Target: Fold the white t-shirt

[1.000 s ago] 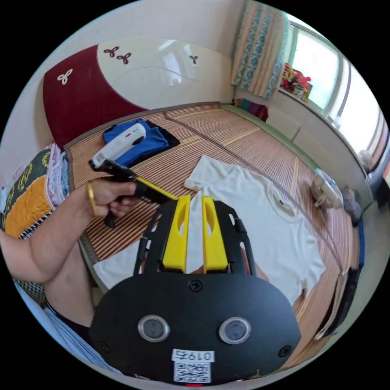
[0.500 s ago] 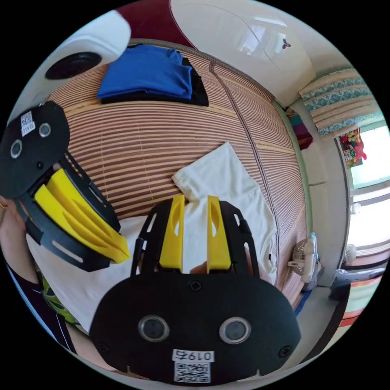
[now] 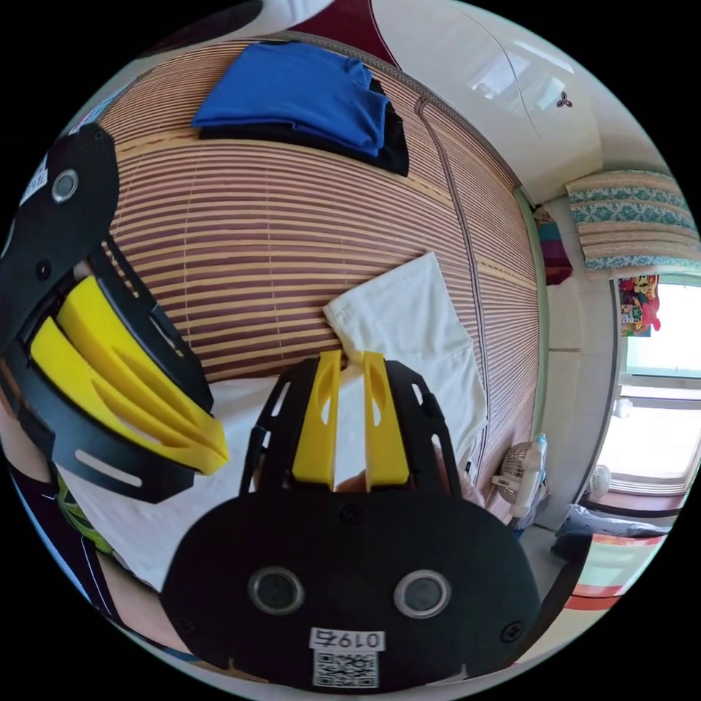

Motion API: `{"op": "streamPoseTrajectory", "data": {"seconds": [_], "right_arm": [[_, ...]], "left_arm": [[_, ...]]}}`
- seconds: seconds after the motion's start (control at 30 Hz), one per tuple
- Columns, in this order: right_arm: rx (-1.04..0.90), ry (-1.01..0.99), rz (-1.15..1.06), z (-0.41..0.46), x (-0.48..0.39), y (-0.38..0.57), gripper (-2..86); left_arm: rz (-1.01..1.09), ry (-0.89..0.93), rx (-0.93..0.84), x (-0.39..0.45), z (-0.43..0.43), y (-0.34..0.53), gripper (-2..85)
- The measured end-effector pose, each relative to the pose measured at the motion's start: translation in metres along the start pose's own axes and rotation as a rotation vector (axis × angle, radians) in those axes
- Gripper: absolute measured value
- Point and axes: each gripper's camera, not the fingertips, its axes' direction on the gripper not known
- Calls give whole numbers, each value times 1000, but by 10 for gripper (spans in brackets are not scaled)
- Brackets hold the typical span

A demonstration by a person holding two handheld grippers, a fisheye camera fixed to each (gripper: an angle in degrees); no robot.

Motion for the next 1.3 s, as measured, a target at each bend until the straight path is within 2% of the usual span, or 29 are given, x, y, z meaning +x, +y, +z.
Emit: {"op": "streamPoseTrajectory", "data": {"seconds": [0.3, 0.4, 0.57, 0.73, 1.0, 1.2, 1.3], "right_arm": [[-21, -64, 17, 7, 21, -12, 5], [-14, -127, 94, 8, 38, -10, 1], [41, -289, 353, 13, 82, 8, -3], [74, -246, 438, 14, 94, 21, -4], [96, -319, 553, 31, 109, 44, 2], [51, -321, 551, 43, 115, 66, 42], [55, -424, 526, 44, 122, 77, 91]], "left_arm": [[-29, -54, -54, 1, 7, -10, 12], [-36, -60, -57, 1, 9, -12, 12], [-44, -57, -61, 2, 9, -14, 11], [-42, -63, -70, 3, 9, -16, 11], [-48, -55, -68, 2, 8, -17, 10], [-51, -42, -68, 0, 7, -16, 9], [-49, -42, -71, 0, 7, -15, 9]]}}
